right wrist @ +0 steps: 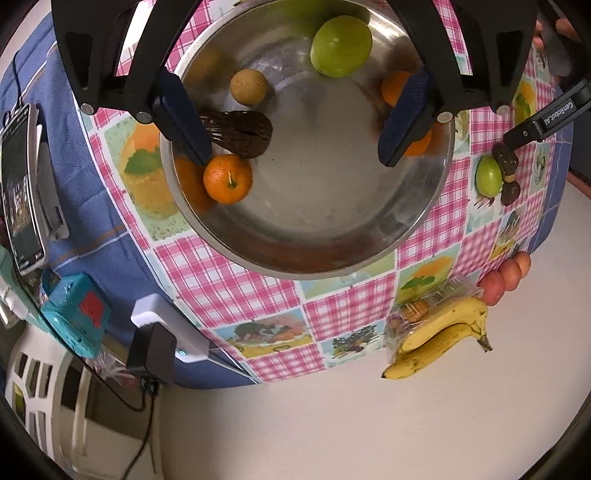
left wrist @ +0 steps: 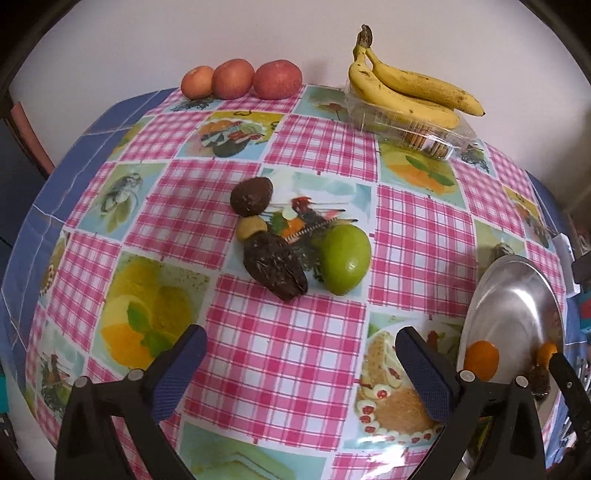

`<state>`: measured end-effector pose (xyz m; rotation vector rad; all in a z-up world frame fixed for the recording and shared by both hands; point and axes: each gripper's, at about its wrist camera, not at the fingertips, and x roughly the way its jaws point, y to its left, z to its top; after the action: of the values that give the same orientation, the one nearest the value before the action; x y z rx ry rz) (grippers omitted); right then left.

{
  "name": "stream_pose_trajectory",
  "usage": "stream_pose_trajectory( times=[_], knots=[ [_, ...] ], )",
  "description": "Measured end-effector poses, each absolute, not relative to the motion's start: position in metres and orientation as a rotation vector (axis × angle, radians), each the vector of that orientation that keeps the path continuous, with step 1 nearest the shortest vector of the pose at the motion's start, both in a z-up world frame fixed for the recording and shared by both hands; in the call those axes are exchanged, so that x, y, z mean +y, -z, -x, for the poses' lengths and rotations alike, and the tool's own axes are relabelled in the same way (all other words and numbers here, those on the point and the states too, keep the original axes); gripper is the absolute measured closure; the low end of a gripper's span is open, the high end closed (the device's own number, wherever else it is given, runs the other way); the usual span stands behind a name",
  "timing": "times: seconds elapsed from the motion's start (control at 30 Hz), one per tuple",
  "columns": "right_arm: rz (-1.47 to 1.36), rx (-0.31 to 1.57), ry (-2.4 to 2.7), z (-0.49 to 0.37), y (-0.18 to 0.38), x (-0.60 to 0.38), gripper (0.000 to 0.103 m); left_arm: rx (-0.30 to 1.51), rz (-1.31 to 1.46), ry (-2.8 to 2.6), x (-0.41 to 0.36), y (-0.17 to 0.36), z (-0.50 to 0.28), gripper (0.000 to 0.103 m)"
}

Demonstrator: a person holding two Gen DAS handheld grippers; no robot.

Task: Organize fruits
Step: 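Move both open tools back to the fruit pile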

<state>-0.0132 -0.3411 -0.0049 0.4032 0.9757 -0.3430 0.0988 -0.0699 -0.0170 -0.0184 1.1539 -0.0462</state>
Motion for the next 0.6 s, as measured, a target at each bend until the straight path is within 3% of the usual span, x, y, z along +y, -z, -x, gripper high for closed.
stream_pose_trajectory(
  times=[0.6],
  knots=[
    [-0.298,0.963,0.182,-0.017,0.001,-0.275,0.011,1.061,-0.003,-0.104,-0.001,0.000,-0.125,0.000]
  ],
)
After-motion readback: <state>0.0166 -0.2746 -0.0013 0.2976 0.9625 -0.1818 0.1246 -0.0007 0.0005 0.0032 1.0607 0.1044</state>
